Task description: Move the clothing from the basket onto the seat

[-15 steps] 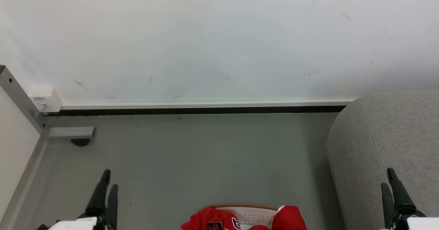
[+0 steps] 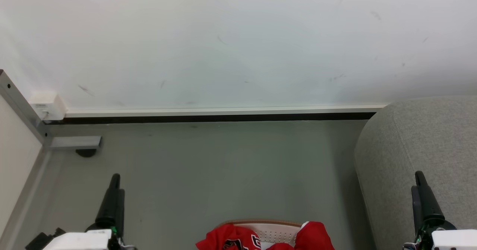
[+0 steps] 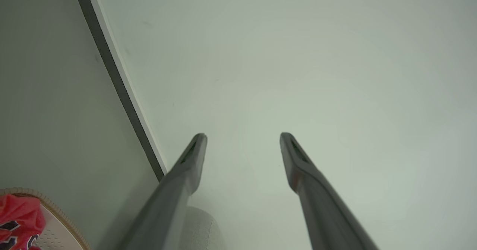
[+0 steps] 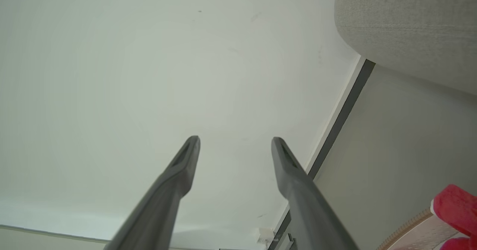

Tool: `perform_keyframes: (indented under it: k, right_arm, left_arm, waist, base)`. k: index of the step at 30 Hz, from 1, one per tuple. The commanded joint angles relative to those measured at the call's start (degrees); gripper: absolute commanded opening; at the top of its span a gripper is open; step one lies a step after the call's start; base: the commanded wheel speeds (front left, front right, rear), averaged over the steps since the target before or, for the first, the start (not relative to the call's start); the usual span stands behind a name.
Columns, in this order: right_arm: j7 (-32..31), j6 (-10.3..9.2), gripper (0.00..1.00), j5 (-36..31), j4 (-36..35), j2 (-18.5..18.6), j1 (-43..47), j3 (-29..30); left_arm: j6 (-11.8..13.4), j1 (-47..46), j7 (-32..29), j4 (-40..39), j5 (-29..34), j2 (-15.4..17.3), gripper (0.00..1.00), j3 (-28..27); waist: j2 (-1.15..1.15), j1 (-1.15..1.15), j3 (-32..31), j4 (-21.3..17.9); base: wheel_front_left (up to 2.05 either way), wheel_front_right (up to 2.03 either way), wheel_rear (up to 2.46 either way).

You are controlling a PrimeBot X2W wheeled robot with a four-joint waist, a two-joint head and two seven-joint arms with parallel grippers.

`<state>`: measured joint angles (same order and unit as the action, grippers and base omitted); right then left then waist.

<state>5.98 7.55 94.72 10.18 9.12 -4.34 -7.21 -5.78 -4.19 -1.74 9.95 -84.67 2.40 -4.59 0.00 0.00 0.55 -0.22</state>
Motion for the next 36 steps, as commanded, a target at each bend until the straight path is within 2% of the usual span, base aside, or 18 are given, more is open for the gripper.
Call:
perform_keyframes:
  k: [1,16,28,36]
  right_arm:
    - [0.3,-0.02,1.00,-2.1,-1.5,0.4,-1.2,0.4]
    - [2.2,-0.03,1.00,-22.2,-2.5,-1.0,-1.8,-0.1]
    - [3.5,-0.04,1.00,-39.1,-0.5,-2.0,-2.0,-0.6]
    - [4.4,-0.05,1.00,-49.3,0.5,-2.6,-2.4,-0.9]
  left_arm:
    - [-0.4,-1.4,0.7,-1.6,2.4,0.6,1.00,0.2]
    - [-0.7,-1.0,4.1,-3.9,20.3,0.6,1.00,1.3]
    - [-0.9,0.3,6.5,-4.2,33.1,0.5,1.00,-0.2]
    - [-1.0,0.5,7.9,-3.8,43.2,0.7,1.00,0.7]
  waist:
    - [0.00,0.00,0.1,0.0]
    - [0.00,0.00,0.5,-0.6]
    - [0.00,0.00,0.0,-1.3]
    - [0.00,0.00,0.1,-1.6]
  base:
    - [0.00,0.00,0.00]
    - [0.00,0.00,0.00]
    - [0.00,0.00,0.00]
    - [0.00,0.00,0.00]
